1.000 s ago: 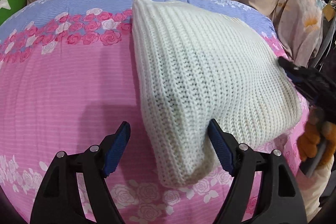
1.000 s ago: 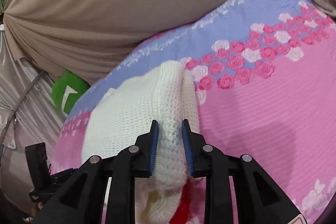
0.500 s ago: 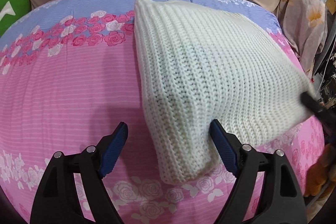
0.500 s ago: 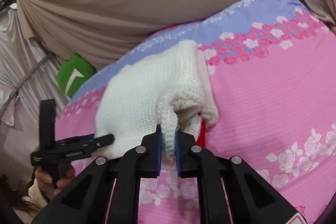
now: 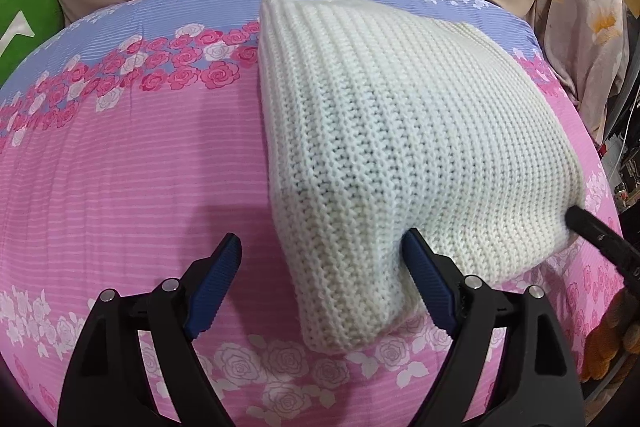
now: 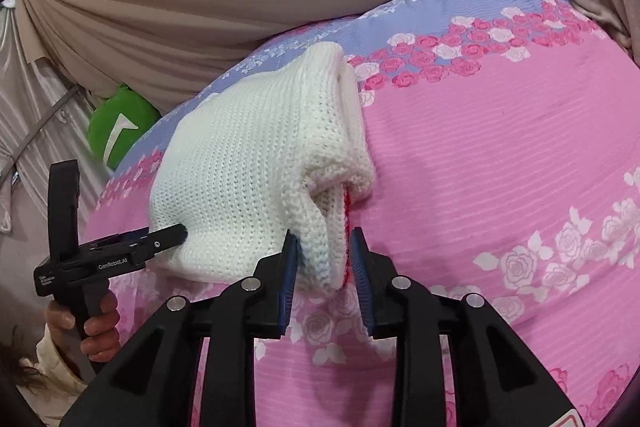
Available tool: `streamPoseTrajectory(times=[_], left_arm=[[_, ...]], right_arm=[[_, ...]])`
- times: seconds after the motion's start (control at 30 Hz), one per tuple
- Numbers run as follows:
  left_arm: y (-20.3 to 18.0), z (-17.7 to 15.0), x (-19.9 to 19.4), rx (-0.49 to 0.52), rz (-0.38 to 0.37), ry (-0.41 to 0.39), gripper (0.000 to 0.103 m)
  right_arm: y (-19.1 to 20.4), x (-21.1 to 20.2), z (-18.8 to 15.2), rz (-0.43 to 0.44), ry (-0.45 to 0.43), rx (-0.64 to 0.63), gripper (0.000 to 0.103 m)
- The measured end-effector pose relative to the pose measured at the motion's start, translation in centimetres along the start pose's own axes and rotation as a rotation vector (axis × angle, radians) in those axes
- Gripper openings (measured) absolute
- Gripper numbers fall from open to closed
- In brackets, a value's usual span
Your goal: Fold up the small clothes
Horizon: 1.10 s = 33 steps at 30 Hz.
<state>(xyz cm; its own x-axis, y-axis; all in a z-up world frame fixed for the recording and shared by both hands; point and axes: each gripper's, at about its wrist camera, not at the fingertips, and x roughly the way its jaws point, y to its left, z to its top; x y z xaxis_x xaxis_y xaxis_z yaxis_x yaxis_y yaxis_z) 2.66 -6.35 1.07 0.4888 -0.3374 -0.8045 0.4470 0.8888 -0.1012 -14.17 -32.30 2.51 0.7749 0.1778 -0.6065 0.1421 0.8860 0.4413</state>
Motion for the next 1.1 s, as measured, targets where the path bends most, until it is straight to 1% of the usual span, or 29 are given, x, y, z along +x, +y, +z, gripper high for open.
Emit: streamPoseTrajectory(times=[0.07,0.13,0.17,0.2,0.23,0.3,0.33,0.37,0.43,0.5,0.53,0.57,0.6,0.63,0.67,0.73,0.77,0.8,0.83,0.87,0.9,0.93,0.97,1.0,1.03,1.1], left_arm=[[0.0,0.0,-0.2,-0.004,0.002,0.0,0.081],[-0.2,0.1,-1.4,0.004,0.012,-0.026,0.079],[-0.4,0.3,-2.3,0.013,0.012,-0.052,0.079],[-0.6,0.6,-3.1,0.02,0.01,-0.078,0.079],[-0.9,1.2,-4.2,0.029,0.0,-0.112,0.079],[-1.3,2.5,-5.7,0.04,-0.024,-0.166,0.08],[-1.4,3.2,-5.9,0.039,-0.032,-0.179,0.08],[-1.5,3.9,-5.9,0.034,-0.04,-0.186,0.08],[-1.6,5.2,-5.2,0.015,-0.055,-0.182,0.08],[-1.7,6.0,-3.8,-0.001,-0.041,-0.164,0.08],[-1.7,6.2,-3.0,-0.006,-0.031,-0.153,0.08],[-1.5,6.3,-2.2,-0.014,-0.02,-0.137,0.08],[-1.3,6.2,-1.4,-0.023,-0.012,-0.118,0.08],[-1.1,6.2,-0.5,-0.036,-0.013,-0.092,0.08],[-0.8,6.0,0.1,-0.05,-0.017,-0.072,0.08],[-0.4,5.8,0.5,-0.064,-0.011,-0.067,0.082],[-0.2,5.7,0.6,-0.067,-0.013,-0.067,0.082],[-0.1,5.7,0.6,-0.072,-0.019,-0.066,0.082],[0.1,5.7,0.8,-0.082,-0.027,-0.066,0.083],[0.2,5.7,0.9,-0.085,-0.027,-0.064,0.083],[0.1,5.6,1.1,-0.082,-0.023,-0.063,0.083],[0.0,5.6,1.4,-0.08,-0.019,-0.063,0.085],[0.1,5.5,1.6,-0.079,-0.021,-0.062,0.086],[0.1,5.5,1.8,-0.079,-0.02,-0.061,0.086],[0.2,5.5,1.8,-0.078,-0.016,-0.063,0.087],[0.5,5.4,1.5,-0.083,-0.023,-0.061,0.087]], right_arm=[[-0.1,-0.9,0.8,0.025,-0.023,0.015,0.03],[0.0,-1.6,2.0,0.009,-0.06,0.012,0.032],[0.1,-1.9,2.9,-0.006,-0.08,0.005,0.035],[0.2,-1.9,3.6,-0.011,-0.094,0.001,0.039],[0.4,-1.9,4.8,-0.009,-0.115,-0.015,0.042],[0.8,-1.3,6.9,-0.003,-0.141,-0.047,0.056],[1.0,-0.5,7.9,0.0,-0.143,-0.059,0.059],[1.1,0.3,8.9,0.006,-0.137,-0.068,0.061],[1.2,3.0,11.1,0.009,-0.104,-0.062,0.061],[1.0,5.7,12.6,0.03,-0.062,-0.045,0.061],[0.9,7.6,13.3,0.02,-0.027,-0.035,0.061],[0.9,9.6,13.8,0.009,0.027,-0.051,0.059],[1.1,11.1,14.0,-0.002,0.071,-0.075,0.036],[1.7,12.2,14.2,-0.026,0.111,-0.105,0.016],[2.3,11.9,14.4,-0.028,0.092,-0.122,0.016],[4.1,8.8,14.9,0.041,-0.038,-0.168,0.015],[4.5,7.2,15.1,0.064,-0.097,-0.169,0.014],[4.5,6.5,15.2,0.084,-0.124,-0.155,0.014],[3.8,7.0,15.3,0.095,-0.114,-0.122,0.014],[2.9,8.5,15.2,0.061,-0.068,-0.098,0.014],[2.0,10.3,15.0,0.011,-0.013,-0.09,0.015],[0.8,13.1,14.3,-0.053,0.09,-0.088,0.015],[-0.2,14.4,13.5,-0.042,0.118,-0.056,0.017],[-0.6,13.7,13.3,-0.005,0.082,-0.015,0.018],[-0.4,12.3,13.3,-0.007,0.071,0.001,0.018],[1.2,8.6,12.9,-0.046,-0.028,-0.034,0.019]])
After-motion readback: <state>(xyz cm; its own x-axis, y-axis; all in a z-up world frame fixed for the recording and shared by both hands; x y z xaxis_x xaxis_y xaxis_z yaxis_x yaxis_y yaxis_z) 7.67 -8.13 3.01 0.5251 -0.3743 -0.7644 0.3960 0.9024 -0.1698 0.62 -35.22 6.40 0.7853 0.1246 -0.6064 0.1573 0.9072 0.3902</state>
